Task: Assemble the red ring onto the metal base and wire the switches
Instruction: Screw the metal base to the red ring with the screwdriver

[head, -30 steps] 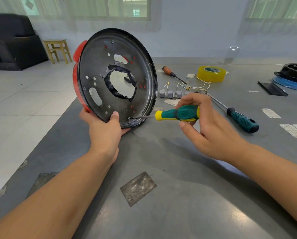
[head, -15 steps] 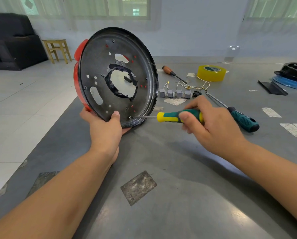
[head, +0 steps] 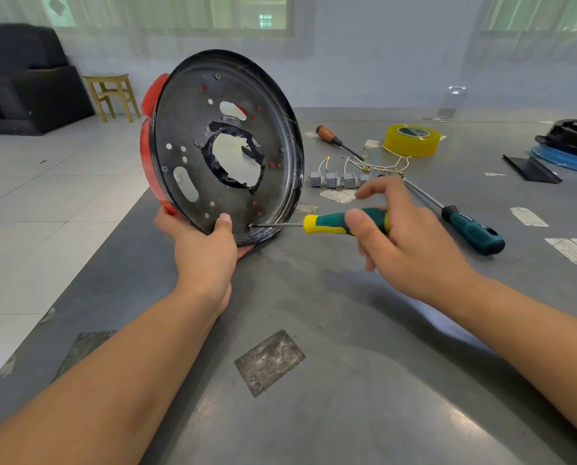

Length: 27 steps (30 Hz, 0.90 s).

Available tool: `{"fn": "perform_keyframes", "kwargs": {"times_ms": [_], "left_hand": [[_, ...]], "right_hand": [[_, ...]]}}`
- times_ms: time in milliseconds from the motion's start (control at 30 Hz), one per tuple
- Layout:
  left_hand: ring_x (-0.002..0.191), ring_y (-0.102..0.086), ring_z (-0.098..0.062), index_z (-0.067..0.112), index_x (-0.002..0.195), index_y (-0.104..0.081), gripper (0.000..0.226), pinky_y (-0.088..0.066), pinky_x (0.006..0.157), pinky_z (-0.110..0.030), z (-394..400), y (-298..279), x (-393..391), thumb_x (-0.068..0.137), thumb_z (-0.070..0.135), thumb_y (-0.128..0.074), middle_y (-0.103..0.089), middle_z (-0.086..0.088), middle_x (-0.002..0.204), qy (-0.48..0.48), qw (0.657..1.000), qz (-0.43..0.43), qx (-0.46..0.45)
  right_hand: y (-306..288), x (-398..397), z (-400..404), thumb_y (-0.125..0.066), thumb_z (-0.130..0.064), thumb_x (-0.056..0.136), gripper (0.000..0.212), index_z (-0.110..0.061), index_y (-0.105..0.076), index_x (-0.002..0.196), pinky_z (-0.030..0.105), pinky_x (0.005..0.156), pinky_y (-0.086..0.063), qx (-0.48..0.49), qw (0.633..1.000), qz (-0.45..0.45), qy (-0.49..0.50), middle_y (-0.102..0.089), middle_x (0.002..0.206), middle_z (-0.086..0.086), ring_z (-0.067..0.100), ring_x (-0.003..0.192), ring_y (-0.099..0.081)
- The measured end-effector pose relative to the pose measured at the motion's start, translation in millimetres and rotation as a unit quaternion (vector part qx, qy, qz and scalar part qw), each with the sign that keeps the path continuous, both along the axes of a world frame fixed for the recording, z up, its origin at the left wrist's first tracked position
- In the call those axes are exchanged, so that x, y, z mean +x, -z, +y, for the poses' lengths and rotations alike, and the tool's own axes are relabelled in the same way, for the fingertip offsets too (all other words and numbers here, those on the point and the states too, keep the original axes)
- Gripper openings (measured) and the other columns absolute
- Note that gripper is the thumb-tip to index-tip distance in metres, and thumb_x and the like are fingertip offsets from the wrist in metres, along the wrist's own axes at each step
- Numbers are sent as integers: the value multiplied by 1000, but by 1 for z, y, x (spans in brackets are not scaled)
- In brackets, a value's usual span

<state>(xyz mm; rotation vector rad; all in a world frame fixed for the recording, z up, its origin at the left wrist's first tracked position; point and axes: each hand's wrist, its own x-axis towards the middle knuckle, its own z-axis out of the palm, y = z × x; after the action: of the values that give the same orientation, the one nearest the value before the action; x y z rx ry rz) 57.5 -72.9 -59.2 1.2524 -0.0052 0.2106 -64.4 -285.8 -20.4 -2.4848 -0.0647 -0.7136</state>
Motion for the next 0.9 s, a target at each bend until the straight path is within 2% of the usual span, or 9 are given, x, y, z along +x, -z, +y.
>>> {"fn": "perform_keyframes", "kwargs": {"times_ms": [67,133,267,333,500,600,733,800,900], "left_hand": [[110,-67,-8,23,139,-30,50,-65,84,-51,0,0,1,103,2,-57,-57,21,117,-3,1000,3,0],[110,-66,-6,22,140,-29,50,-66,82,-50,0,0,1,103,2,-57,-56,21,119,0,1000,0,5],[107,-66,-4,23,140,-29,51,-66,78,-45,-1,0,0,103,2,-57,-55,20,122,3,1000,-4,14],[108,-66,-6,23,140,-29,51,-66,80,-47,0,1,1,103,2,-57,-56,21,120,1,1000,-1,12],[106,-66,-4,24,138,-30,49,-66,79,-46,-1,0,2,104,1,-57,-56,20,120,4,1000,3,6],[105,-66,-3,26,137,-30,49,-66,76,-42,-1,0,1,104,1,-57,-55,20,121,8,1000,2,7],[110,-66,-7,25,138,-30,49,-66,79,-45,0,0,-1,103,3,-57,-55,20,121,9,1000,1,15],[111,-65,-8,25,137,-30,48,-66,82,-48,0,-1,-1,103,4,-57,-56,21,119,9,1000,4,16],[110,-65,-7,24,137,-30,48,-66,81,-48,0,-1,0,103,3,-57,-56,21,119,8,1000,4,13]], "right_hand": [[-3,-2,-3,-49,-50,98,33,-42,-26,120,39,65,-51,-13,998,-10,-55,-57,114,-10,16,65,-61],[-3,-4,-8,-56,-43,100,36,-41,-28,122,29,65,-48,-50,995,-15,-88,-54,120,-11,14,72,-60],[4,-3,-2,-50,-69,88,46,-27,-51,107,22,61,-56,48,998,-15,-24,-75,79,-9,1,63,-68],[3,1,3,-42,-77,89,52,-27,-52,101,38,65,-60,81,996,-1,22,-73,68,-9,7,57,-70],[-7,-6,-11,-50,-39,97,33,-35,-34,125,45,81,-50,1,996,19,-85,-57,115,-2,22,83,-61],[-6,-8,-10,-45,-40,104,24,-26,-50,122,39,78,-49,-71,996,-15,-61,-65,100,-6,13,83,-61],[-7,-5,2,-24,-66,100,49,-28,-51,115,46,68,-55,-56,997,-16,44,-69,72,-4,17,64,-66],[-7,-7,3,-36,-58,99,30,-36,-36,120,37,66,-52,-36,999,-13,-5,-66,93,-8,9,64,-62],[-14,-11,-1,-55,-37,99,35,-35,-29,123,18,67,-40,-66,996,7,-66,-47,109,-22,1,74,-55]]}}
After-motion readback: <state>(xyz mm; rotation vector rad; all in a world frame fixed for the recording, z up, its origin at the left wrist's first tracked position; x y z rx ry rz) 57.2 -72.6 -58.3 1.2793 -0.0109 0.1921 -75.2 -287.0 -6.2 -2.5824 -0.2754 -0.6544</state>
